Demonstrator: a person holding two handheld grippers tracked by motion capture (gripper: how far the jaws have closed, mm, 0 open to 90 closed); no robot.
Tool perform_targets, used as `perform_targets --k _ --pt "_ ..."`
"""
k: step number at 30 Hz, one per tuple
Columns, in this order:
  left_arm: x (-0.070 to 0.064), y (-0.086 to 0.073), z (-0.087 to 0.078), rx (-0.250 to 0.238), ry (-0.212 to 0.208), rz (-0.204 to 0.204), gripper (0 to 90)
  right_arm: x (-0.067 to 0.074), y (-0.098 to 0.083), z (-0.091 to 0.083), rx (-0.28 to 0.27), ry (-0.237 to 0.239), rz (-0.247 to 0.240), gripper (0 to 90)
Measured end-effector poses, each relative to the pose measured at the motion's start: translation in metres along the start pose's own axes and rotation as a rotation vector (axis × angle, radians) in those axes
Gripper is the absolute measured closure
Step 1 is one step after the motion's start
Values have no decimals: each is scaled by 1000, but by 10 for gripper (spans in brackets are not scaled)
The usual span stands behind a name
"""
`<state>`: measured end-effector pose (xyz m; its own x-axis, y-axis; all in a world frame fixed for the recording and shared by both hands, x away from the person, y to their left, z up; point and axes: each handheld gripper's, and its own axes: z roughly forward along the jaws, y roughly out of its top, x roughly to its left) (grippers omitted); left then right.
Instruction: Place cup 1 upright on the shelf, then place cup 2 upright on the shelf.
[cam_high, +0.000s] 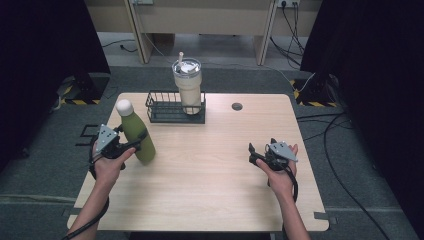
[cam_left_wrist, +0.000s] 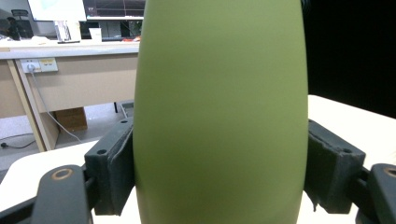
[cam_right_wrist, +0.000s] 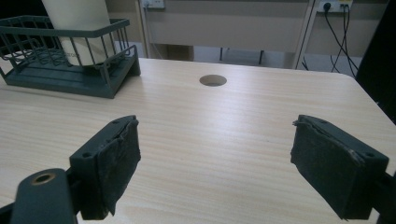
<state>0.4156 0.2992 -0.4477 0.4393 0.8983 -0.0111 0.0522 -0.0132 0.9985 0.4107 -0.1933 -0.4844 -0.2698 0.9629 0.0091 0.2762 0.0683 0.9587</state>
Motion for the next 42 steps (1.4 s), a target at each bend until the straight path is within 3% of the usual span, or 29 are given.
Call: perform_targets --k 16,27,35,42 --pt "-4 25 16 -28 -2 22 217 -3 -1 1 -2 8 9 156" --pt "2 42 36 -40 4 46 217 -11 -2 -7 -5 -16 31 156" --pt "6 50 44 -47 6 45 217 -12 3 -10 -22 -23 33 156" --pt "8 49 52 -53 36 20 217 -15 2 -7 -18 -15 39 156"
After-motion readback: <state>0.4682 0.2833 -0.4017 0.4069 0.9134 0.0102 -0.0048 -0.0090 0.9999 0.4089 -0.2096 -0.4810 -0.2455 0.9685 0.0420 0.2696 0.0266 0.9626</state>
